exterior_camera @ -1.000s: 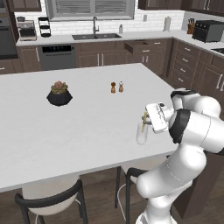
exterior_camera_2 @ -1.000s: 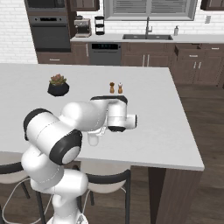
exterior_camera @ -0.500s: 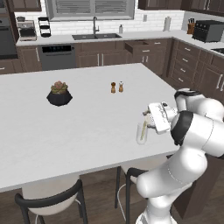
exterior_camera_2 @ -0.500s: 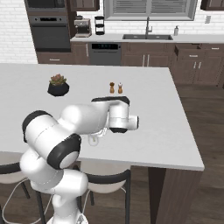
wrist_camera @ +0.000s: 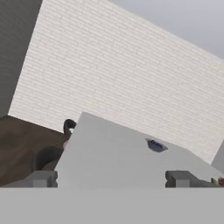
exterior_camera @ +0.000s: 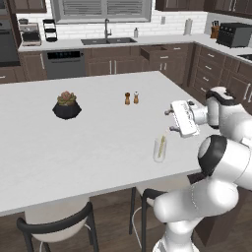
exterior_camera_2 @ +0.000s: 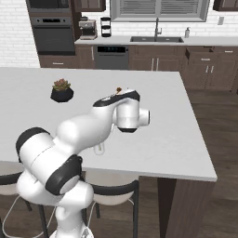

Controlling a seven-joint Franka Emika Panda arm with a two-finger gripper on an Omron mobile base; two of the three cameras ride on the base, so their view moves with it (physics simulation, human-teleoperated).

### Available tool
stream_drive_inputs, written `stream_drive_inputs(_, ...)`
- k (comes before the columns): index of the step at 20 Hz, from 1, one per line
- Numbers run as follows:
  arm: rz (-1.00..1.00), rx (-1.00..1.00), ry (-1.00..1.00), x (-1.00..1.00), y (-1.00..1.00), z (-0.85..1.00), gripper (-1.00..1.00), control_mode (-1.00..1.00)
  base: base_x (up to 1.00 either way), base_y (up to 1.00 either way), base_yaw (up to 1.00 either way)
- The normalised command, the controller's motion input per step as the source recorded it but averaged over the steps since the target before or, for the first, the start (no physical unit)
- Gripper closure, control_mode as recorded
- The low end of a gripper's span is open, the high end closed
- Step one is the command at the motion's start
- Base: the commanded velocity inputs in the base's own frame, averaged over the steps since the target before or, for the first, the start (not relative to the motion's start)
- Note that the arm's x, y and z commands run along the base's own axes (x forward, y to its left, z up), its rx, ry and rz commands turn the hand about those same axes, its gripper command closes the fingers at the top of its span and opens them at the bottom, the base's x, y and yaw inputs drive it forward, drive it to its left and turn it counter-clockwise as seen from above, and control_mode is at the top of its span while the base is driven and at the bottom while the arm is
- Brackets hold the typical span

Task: Take a straw from the drawer in front and place it inside the glass cup on the dining counter.

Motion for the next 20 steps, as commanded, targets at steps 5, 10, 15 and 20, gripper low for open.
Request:
stream_drive_inputs(5,0.00,0.00,-0.06,-0.52,0.00,0.62,-1.00,-1.00,0.00,0.00,0.00)
stream_drive_inputs(10,0.00,0.00,0.00,-0.49,0.00,0.07,-1.00,-1.00,0.00,0.00,0.00)
stream_drive_inputs(15,0.00,-0.01,0.00,-0.44,0.00,0.00,-1.00,-1.00,0.00,0.00,0.00)
stream_drive_inputs(20,0.00,0.00,0.00,-0.37,0.00,0.00,-1.00,-1.00,0.00,0.00,0.00)
